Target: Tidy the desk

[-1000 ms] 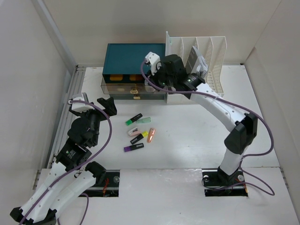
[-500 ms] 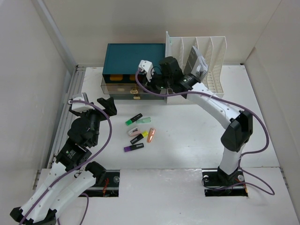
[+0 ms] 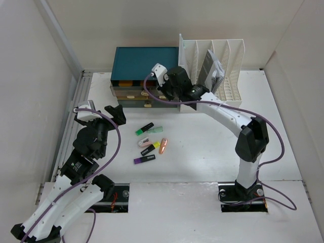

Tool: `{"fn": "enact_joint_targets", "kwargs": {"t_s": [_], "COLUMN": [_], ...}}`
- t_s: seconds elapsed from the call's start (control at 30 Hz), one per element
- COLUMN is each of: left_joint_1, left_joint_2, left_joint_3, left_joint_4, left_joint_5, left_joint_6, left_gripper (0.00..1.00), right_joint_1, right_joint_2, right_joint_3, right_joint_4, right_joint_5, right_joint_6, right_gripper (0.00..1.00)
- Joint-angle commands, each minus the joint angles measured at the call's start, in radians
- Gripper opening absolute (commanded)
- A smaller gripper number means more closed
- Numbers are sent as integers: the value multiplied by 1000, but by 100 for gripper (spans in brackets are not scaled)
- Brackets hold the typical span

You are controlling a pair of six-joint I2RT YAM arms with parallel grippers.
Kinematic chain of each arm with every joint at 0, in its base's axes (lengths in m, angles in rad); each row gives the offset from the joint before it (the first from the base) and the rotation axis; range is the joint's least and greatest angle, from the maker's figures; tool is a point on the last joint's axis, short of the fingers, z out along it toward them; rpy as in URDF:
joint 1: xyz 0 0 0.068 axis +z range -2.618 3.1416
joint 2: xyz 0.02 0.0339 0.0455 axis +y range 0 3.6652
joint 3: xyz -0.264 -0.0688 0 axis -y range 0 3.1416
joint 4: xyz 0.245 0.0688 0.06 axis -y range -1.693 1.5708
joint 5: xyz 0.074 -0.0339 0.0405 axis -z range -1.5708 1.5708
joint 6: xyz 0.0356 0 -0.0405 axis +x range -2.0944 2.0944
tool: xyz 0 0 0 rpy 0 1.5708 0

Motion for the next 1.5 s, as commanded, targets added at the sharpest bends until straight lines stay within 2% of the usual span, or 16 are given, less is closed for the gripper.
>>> {"fn": "enact_joint_targets", "kwargs": {"t_s": [0.0, 0.27, 0.53, 0.6, 0.7, 0.77, 0.87, 0.9, 0.93, 1.0, 1.07, 1.13, 1.23, 1.33, 1.37, 1.47], "left_joint_1": [1, 1, 1, 1, 1, 1, 1, 1, 1, 29, 113, 179, 280, 331, 345, 401], "left_joint_2": [-10, -10, -10, 1, 10, 19, 59, 74, 111, 157, 237, 310, 483, 585, 600, 671], "left_joint_3": [7, 7, 7, 7, 7, -2, -12, -12, -12, -12, -12, 17, 91, 113, 113, 113], "left_joint_4": [23, 23, 23, 23, 23, 33, 42, 52, 53, 72, 100, 122, 122, 172, 216, 293], "left_joint_5": [-16, -16, -16, -16, -4, 20, 56, 56, 68, 108, 193, 338, 480, 522, 540, 638], "left_joint_6": [-3, -3, -3, -3, -3, -3, -3, -3, -3, -14, -23, -52, -71, -80, -80, -91], "left_gripper": [100, 100, 100, 100, 100, 100, 93, 89, 74, 52, 42, 44, 56, 56, 65, 71], "right_joint_1": [-3, 16, 16, 25, 25, 25, 25, 25, 25, -11, -45, -106, -180, -245, -275, -340], "right_joint_2": [6, 46, 66, 48, -26, -121, -248, -271, -290, -342, -383, -449, -533, -596, -607, -618], "right_joint_3": [13, 4, 17, 17, 5, -41, -166, -187, -216, -245, -311, -350, -442, -528, -542, -552], "right_joint_4": [134, 206, 206, 175, 28, 4, 25, 25, 25, 25, 47, 47, 65, 88, 100, 113], "right_joint_5": [210, 395, 425, 366, 3, -270, -394, -394, -394, -440, -503, -627, -792, -859, -903, -994], "right_joint_6": [13, 14, 15, 5, -43, -139, -183, -183, -183, -171, -133, -122, -93, -93, -93, -81], "right_gripper": [0, 0, 0, 0, 0, 26, 80, 86, 90, 93, 94, 94, 94, 94, 94, 94]}}
